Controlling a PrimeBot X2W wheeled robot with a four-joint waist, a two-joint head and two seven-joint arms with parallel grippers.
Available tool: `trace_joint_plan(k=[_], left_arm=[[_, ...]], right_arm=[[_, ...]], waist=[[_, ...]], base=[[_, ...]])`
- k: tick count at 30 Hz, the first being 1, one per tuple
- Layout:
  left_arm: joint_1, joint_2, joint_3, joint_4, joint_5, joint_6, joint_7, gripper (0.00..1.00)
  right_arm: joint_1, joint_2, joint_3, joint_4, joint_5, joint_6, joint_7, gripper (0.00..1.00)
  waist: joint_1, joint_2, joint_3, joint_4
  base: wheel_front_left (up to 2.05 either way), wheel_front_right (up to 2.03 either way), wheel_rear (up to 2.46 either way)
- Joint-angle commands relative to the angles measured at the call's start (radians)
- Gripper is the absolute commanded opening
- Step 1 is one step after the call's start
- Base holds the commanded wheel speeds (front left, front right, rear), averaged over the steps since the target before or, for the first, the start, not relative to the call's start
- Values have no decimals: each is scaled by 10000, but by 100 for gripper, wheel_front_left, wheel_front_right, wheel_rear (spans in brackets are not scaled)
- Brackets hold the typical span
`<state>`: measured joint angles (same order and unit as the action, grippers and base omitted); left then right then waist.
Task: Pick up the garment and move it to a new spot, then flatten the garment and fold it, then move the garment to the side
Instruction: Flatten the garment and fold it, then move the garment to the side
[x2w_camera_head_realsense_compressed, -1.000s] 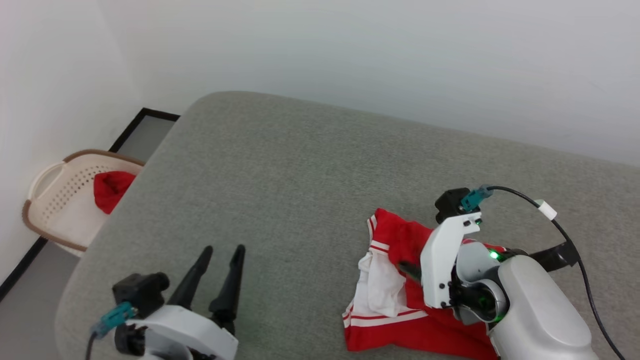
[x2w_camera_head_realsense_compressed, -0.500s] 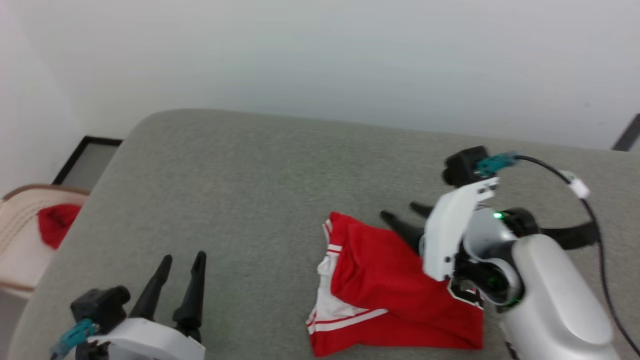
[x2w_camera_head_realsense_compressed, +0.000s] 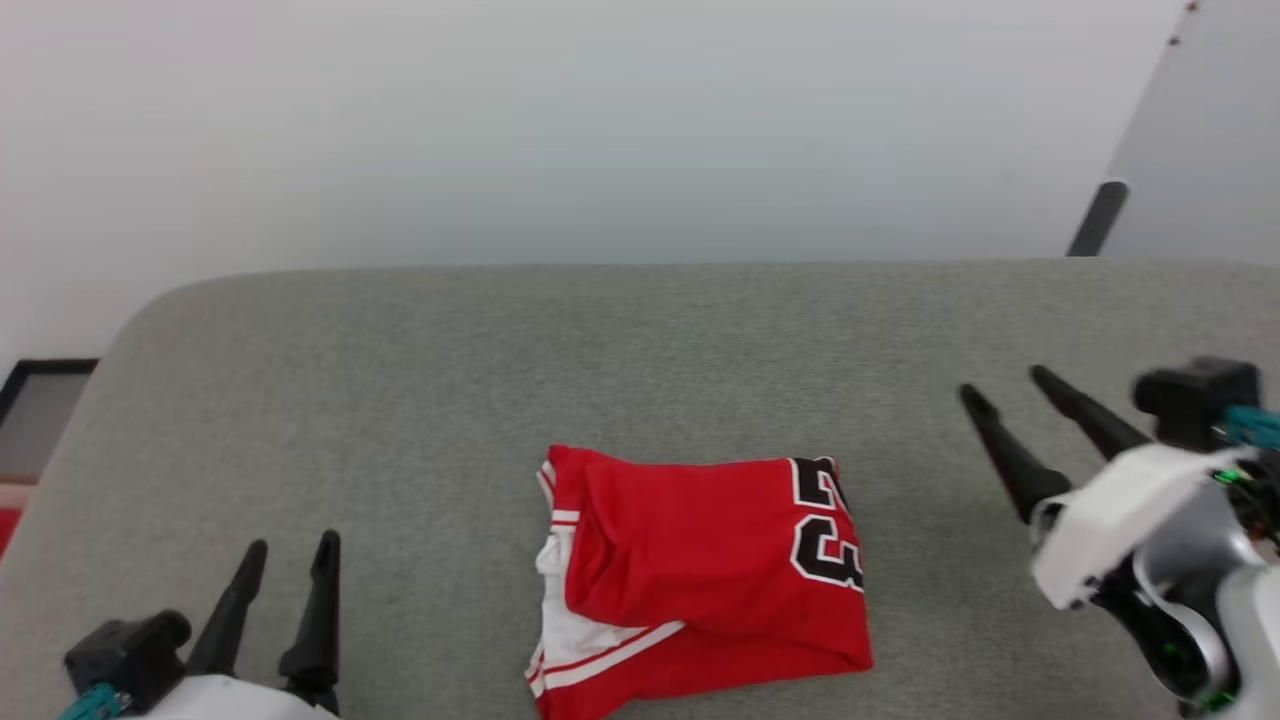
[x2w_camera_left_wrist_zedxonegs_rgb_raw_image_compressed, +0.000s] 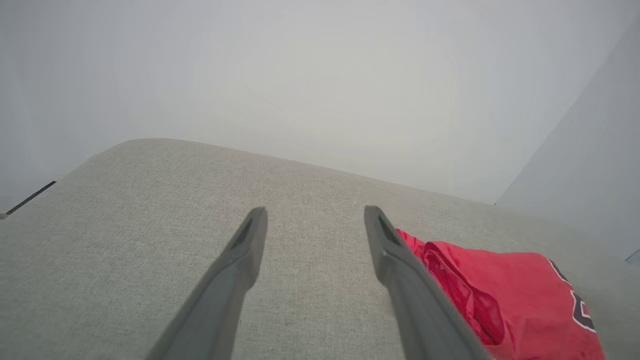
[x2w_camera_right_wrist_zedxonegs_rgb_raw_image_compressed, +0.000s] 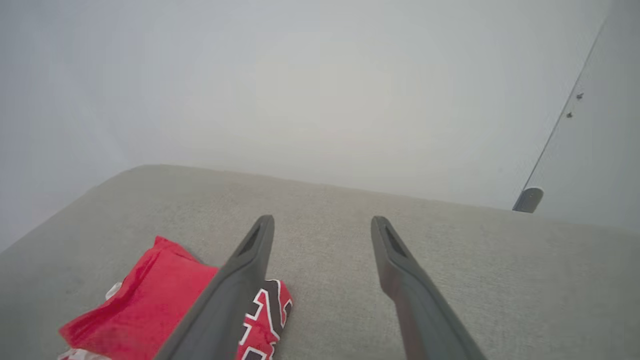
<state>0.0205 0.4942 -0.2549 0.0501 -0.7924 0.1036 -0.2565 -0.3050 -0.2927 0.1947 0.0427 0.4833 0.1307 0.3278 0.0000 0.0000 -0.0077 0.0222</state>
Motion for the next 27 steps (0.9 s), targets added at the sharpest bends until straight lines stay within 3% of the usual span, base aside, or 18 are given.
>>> trace_joint_plan(k=[1, 8, 16, 27], left_arm=[[171, 73, 68, -19, 111, 67, -53, 100], [603, 187, 615, -187, 226, 0, -80, 100], [1124, 190, 1203, -303, 516, -89, -72, 100], [1504, -228, 1704, -261, 730, -277, -74, 100]], right_arm=[[244, -79, -168, -75, 37, 1, -328, 100], [1324, -666, -660, -236, -155, 1, -1545, 100], [2370, -561, -1253, -198, -416, 1, -2167, 100], [3393, -43, -2089, -496, -645, 1, -2443, 100]], waist=[[0, 0, -90, -374], [0, 0, -205, -561], [0, 0, -430, -501], [0, 0, -680, -316]], base=[[0, 0, 0], [0, 0, 0], [0, 0, 0], [0, 0, 0]])
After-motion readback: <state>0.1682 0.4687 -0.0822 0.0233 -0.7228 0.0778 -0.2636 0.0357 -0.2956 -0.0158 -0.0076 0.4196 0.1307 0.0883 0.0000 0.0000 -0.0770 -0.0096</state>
